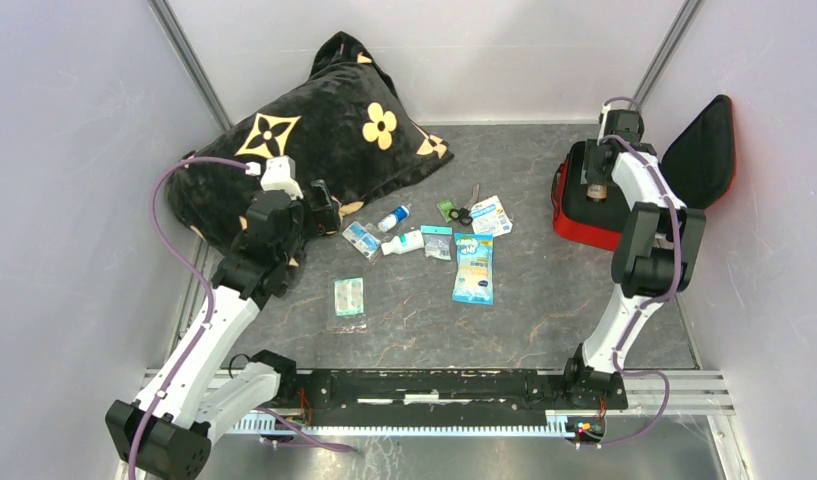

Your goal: Organize the medicine kit

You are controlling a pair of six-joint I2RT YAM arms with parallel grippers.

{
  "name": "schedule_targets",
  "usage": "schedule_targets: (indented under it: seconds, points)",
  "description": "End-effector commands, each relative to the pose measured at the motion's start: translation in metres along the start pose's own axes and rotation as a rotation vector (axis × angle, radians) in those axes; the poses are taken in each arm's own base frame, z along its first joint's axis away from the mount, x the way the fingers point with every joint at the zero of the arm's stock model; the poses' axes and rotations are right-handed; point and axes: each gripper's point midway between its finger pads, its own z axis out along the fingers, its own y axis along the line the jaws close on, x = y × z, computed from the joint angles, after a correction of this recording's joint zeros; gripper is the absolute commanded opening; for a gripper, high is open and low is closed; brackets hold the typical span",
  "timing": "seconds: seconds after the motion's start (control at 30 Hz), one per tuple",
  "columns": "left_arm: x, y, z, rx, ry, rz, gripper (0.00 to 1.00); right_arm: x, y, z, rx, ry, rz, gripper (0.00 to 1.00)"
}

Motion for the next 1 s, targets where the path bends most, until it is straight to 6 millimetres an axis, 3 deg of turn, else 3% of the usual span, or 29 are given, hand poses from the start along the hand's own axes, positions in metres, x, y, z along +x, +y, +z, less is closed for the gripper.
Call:
schedule_targets:
  seconds: [0.0, 0.33, 0.5, 0.6, 0.77, 0.87, 0.97]
  points:
    - [-0.014, -0.004, 0.001, 0.014, -0.039, 0.029, 1.00, 0.025, 0.026, 0.010, -0.145, 0.139, -0.065, 0.41]
    - [-0.011, -0.002, 0.004, 0.003, -0.028, 0.031, 1.00, 0.060, 0.033, 0.038, -0.184, 0.260, -0.056, 0.53]
    - [-0.011, -0.001, 0.004, -0.003, -0.027, 0.031, 1.00, 0.058, 0.029, 0.039, -0.158, 0.232, -0.029, 0.70]
    - [-0.011, 0.000, 0.004, -0.005, -0.029, 0.031, 1.00, 0.050, 0.026, 0.036, -0.144, 0.195, -0.023, 0.73]
    - [-0.012, 0.000, 0.004, -0.006, -0.029, 0.030, 1.00, 0.014, 0.000, 0.002, -0.030, 0.054, 0.026, 0.74]
    - [-0.012, 0.001, 0.004, -0.007, -0.029, 0.029, 1.00, -0.022, -0.017, -0.038, 0.022, -0.104, 0.087, 0.74]
    - [-0.011, 0.000, 0.005, -0.002, -0.026, 0.025, 1.00, -0.057, -0.016, -0.089, -0.031, -0.298, 0.174, 0.74]
